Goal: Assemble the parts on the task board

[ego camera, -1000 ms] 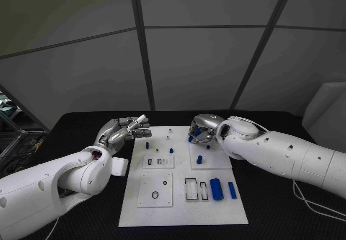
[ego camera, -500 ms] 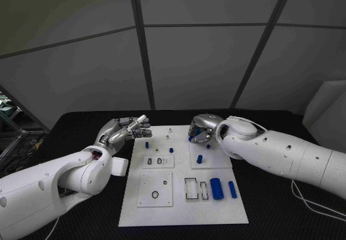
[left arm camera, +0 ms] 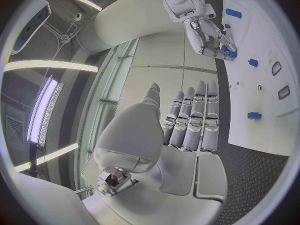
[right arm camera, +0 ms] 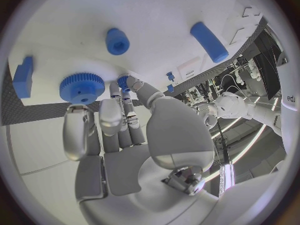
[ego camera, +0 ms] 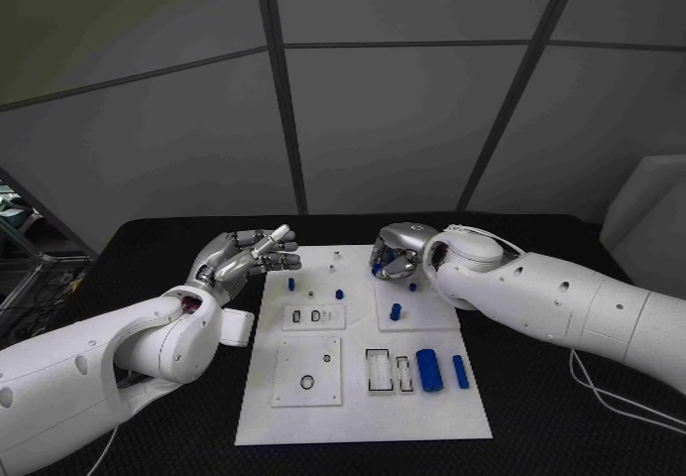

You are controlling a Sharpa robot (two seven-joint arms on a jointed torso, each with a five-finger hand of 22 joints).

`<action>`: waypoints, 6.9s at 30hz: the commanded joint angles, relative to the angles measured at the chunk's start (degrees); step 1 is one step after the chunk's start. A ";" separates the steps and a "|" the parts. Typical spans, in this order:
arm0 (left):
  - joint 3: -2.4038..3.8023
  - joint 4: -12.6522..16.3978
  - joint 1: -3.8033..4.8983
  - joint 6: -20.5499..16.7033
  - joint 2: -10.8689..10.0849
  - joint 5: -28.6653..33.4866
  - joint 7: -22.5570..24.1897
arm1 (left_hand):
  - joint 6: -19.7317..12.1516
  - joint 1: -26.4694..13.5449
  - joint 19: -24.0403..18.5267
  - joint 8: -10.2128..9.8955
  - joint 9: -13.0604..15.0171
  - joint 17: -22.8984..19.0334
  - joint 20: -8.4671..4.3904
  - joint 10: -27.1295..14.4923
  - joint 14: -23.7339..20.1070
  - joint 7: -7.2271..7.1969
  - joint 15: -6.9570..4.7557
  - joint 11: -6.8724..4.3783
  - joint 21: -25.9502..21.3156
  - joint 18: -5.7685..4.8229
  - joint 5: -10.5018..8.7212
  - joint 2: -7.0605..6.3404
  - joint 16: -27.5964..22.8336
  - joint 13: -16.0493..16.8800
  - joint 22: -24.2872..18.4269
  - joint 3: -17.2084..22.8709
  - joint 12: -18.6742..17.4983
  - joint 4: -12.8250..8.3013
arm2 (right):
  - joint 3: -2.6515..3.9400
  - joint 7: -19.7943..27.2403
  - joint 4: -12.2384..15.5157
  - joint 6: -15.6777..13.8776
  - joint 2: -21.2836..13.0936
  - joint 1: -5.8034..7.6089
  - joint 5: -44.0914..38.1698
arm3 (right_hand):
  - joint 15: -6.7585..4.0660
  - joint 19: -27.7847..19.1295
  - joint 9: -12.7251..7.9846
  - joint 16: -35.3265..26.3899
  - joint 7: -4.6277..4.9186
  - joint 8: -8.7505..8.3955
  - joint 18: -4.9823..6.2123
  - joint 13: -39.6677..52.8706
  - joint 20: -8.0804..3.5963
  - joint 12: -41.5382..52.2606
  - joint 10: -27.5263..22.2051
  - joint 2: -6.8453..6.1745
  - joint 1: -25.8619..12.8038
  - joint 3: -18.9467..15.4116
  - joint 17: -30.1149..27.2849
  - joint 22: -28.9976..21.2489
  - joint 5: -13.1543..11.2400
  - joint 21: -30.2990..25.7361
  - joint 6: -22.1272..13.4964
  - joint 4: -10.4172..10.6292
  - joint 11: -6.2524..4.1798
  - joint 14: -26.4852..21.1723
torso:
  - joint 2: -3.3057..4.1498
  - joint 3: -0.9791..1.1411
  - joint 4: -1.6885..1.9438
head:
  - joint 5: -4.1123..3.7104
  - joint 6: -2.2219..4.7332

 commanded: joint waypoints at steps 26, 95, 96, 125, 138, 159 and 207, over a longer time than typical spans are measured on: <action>0.07 -0.16 0.12 1.48 -0.12 -0.39 -0.04 | 0.26 0.27 0.23 -0.30 -0.10 0.06 0.06 0.40 -0.36 -0.10 0.04 0.19 -0.07 -0.76 -0.34 0.27 -0.35 -0.08 -0.10 -0.28 -0.39 -0.19 | -0.08 2.19 -3.37 -13.55 5.06 1.51 1.24 | -0.59 0.84 0.36 1.92 -0.38 0.18 -1.32 0.07 -0.18 -0.16 1.68 0.87 0.09 1.34 1.21 2.06 0.75 1.13 2.03 -0.10 -0.43 0.96 | 0.23 0.04 0.10 | 0.23 0.19; 0.15 0.08 1.08 2.24 -0.01 -0.39 -1.66 | 0.27 0.08 0.14 -0.54 -0.18 0.09 0.13 0.42 -0.50 -0.07 0.11 0.23 -0.20 -0.77 -0.67 0.32 -0.73 -0.12 -0.25 -0.57 -0.72 -0.25 | -0.12 0.42 -11.87 -10.14 13.04 1.73 -0.40 | 1.78 -4.84 -0.40 -2.04 1.93 -0.40 0.52 -0.18 2.01 -0.20 -10.40 -2.29 -1.04 -1.35 -5.91 -6.65 -0.19 -2.92 -4.90 0.10 2.36 -1.26 | 0.63 0.07 0.12 | 1.11 -0.49; 0.15 0.07 1.08 2.24 -0.08 -0.39 -1.65 | 0.27 0.07 0.14 -0.56 -0.18 0.10 0.13 0.41 -0.50 -0.07 0.11 0.23 -0.20 -0.77 -0.69 0.32 -0.74 -0.12 -0.25 -0.59 -0.73 -0.25 | -0.12 0.42 -11.10 -10.51 12.44 1.73 -0.29 | 1.78 -4.84 -0.39 -2.04 1.93 -0.38 0.52 -0.15 2.01 -0.17 -10.34 -2.33 -1.03 -1.42 -5.91 -6.65 -0.19 -2.92 -4.89 0.11 2.35 -1.25 | 0.61 0.07 0.07 | 1.15 -0.51; 0.09 -1.79 1.04 2.94 0.01 -0.39 -1.47 | 0.24 0.04 0.13 -0.65 -0.22 0.13 0.15 0.41 -0.48 -0.09 0.13 0.24 -0.23 -0.76 -0.79 0.31 -0.84 -0.13 -0.30 -0.69 -0.85 -0.30 | 0.76 -4.77 3.21 -4.94 -7.53 1.70 18.44 | -1.91 7.37 -0.14 18.01 -0.67 -0.20 -3.73 76.13 -1.52 77.43 16.64 -6.13 5.37 -21.11 21.99 13.97 0.57 6.20 -9.65 21.76 -2.20 3.51 | -0.05 0.56 -1.81 | 1.22 0.16; 0.09 -2.31 1.02 3.14 0.51 -0.39 -1.52 | 0.26 0.06 0.13 -0.67 -0.22 0.14 0.15 0.43 -0.46 -0.10 0.12 0.24 -0.24 -0.76 -0.80 0.33 -0.86 -0.13 -0.31 -0.70 -0.88 -0.33 | 0.77 -6.37 -0.87 -2.11 -3.76 1.68 16.52 | -1.83 7.99 -0.05 18.77 -0.66 -0.08 -3.97 79.53 -1.35 80.50 17.96 -5.24 6.10 -20.87 23.29 15.05 1.12 6.62 -9.18 22.35 -2.06 3.72 | -0.09 0.54 -1.81 | 1.46 -0.53; 0.09 -2.48 1.02 3.25 0.75 -0.39 -1.62 | 0.27 0.07 0.13 -0.68 -0.22 0.14 0.15 0.44 -0.46 -0.11 0.12 0.23 -0.24 -0.75 -0.81 0.34 -0.88 -0.13 -0.32 -0.71 -0.90 -0.35 | 0.76 -8.95 -3.30 0.76 -1.21 1.67 14.53 | -1.81 7.99 -0.03 19.11 -0.66 -0.06 -3.97 80.45 -1.32 81.32 18.28 -4.32 6.69 -20.55 23.85 15.05 1.68 6.62 -8.78 21.95 -2.03 3.80 | -0.07 0.59 -1.87 | 1.64 -1.13; 0.11 -3.40 1.04 3.51 -0.06 -0.39 -1.67 | 0.24 0.12 0.11 -0.82 -0.27 0.18 0.17 0.42 -0.45 -0.09 0.14 0.25 -0.29 -0.75 -0.90 0.42 -1.03 -0.15 -0.39 -0.78 -1.07 -0.46 | 0.17 -9.74 6.59 -11.43 2.37 1.63 -3.64 | -3.24 7.99 1.30 20.20 -2.36 1.52 -3.97 82.77 -2.58 83.35 19.53 -0.45 6.80 -18.96 25.90 15.05 4.31 6.62 -0.72 19.39 -3.46 4.17 | -0.08 0.55 -1.61 | 2.24 -1.13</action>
